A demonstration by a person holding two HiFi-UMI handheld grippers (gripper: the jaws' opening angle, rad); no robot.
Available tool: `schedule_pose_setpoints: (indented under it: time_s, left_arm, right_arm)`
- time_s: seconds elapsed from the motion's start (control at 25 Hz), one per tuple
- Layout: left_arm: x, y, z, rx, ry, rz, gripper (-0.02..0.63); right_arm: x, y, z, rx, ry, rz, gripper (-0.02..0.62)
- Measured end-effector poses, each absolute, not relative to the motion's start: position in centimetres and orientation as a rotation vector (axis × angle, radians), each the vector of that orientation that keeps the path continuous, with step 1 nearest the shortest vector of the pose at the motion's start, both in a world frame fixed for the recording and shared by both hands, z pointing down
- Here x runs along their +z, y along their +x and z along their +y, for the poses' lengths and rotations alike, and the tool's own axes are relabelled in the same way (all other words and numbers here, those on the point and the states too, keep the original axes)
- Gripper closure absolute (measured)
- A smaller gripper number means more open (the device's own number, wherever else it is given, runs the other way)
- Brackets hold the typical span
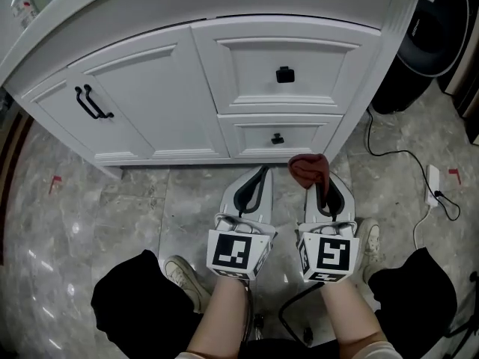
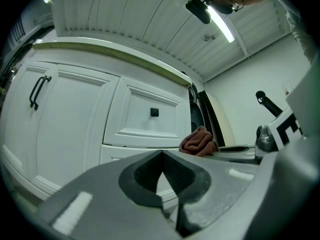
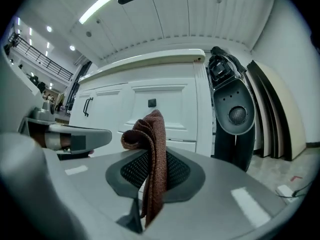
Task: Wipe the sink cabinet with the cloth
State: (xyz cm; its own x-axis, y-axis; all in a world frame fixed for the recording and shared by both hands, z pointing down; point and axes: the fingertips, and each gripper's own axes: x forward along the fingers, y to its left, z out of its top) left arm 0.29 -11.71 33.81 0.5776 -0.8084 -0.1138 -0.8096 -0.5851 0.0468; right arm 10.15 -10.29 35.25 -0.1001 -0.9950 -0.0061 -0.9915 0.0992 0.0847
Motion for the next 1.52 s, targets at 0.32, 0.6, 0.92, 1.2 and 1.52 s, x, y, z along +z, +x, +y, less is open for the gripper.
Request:
schedule_pose_setpoints:
  time_s: [0.32, 0.6, 0.92, 1.2, 1.52]
  left_arm:
    - [30.9, -1.1, -3.7, 0.236, -2.769, 1.432, 0.606]
    - [29.6, -0.8, 3.9, 0.168, -2.741, 1.348, 0.606]
    - [27.5, -2.8, 9.4, 0.192, -2.690, 1.360, 0.606]
    - [26.1, -3.3, 11.9, 0.182, -2.641, 1.334, 0.606]
    - [25.2, -3.8, 11.9, 0.222, -2.648, 1.327, 0.606]
  right_arm:
    - [32.2, 9.2, -2.0, -0.168, 2.060, -2.297, 0.512]
    - [30.6, 9.4, 4.4, -0.143, 2.105, -2.305, 0.512]
    - [29.9, 9.1, 9.1, -0.124, 2.125, -2.287, 0.512]
    - [29.1, 8.6, 11.2, -0.130, 2.154, -2.265, 0.514]
    - [28.8, 8.5, 11.3, -0.136, 2.163, -2.266, 0.514]
